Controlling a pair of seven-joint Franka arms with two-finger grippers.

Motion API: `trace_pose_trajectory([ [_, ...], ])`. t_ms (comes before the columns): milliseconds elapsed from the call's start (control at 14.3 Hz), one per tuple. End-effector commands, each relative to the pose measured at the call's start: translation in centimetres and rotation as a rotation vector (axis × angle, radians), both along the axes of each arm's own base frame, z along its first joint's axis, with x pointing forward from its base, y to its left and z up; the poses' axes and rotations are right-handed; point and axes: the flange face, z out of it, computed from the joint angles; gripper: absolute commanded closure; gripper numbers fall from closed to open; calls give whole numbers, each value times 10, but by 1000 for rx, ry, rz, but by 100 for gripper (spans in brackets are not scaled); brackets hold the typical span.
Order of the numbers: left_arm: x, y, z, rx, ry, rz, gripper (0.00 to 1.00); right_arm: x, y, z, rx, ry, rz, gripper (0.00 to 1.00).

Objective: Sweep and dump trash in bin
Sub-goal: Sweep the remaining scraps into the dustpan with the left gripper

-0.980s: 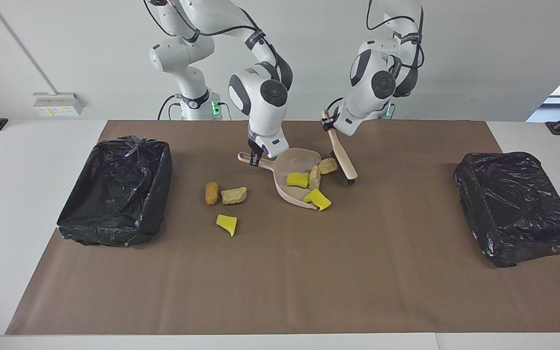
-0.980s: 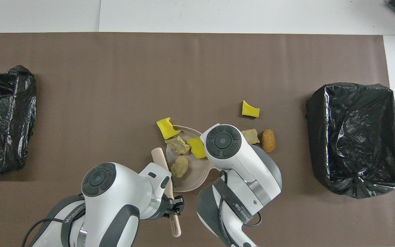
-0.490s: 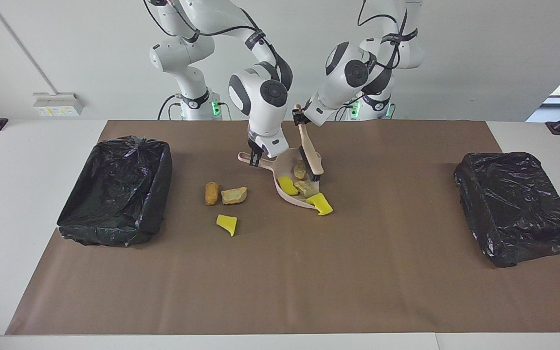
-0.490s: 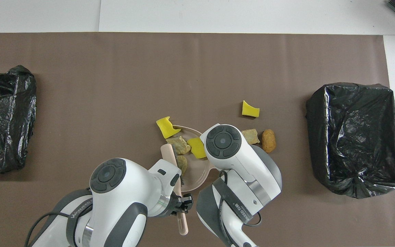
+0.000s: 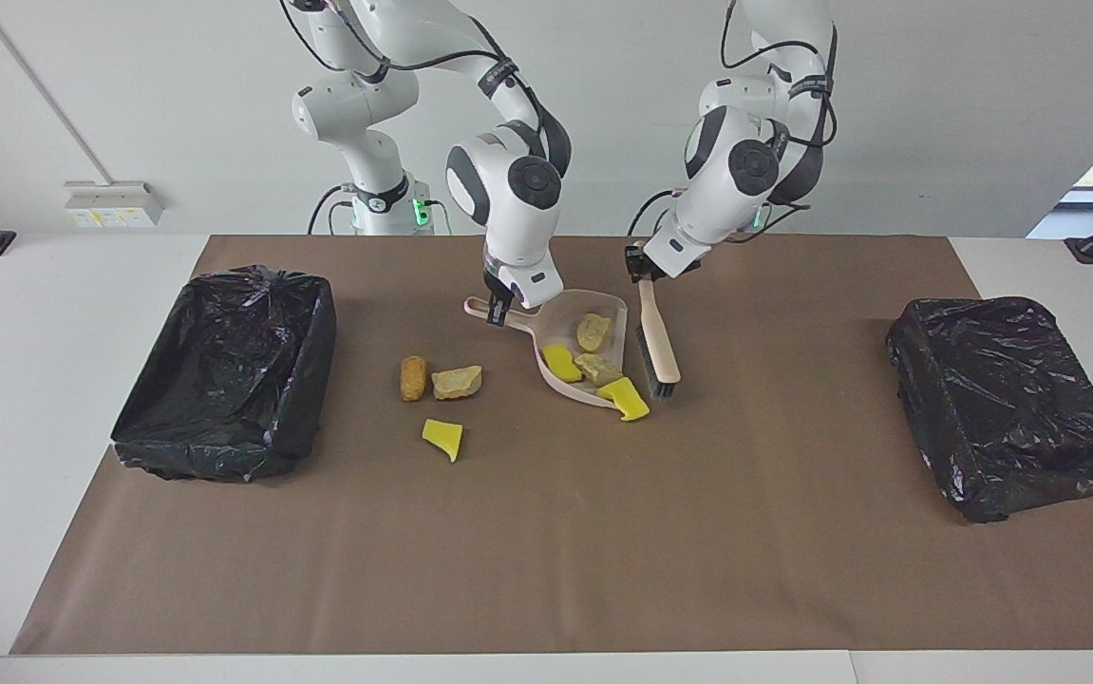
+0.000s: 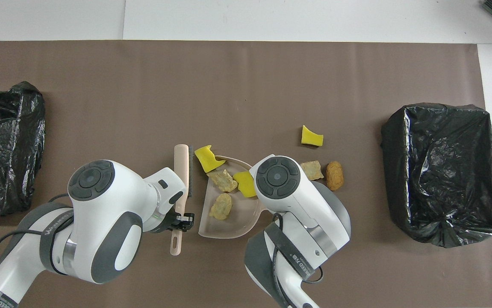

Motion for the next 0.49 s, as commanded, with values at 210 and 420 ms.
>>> trace_pose_trajectory([
  [210, 66, 9, -27, 22, -24, -279, 100, -9, -2, 3, -17, -15, -83, 100],
  [420, 50, 7, -35, 15, 11, -398, 100, -9, -2, 3, -18, -14, -83, 100],
])
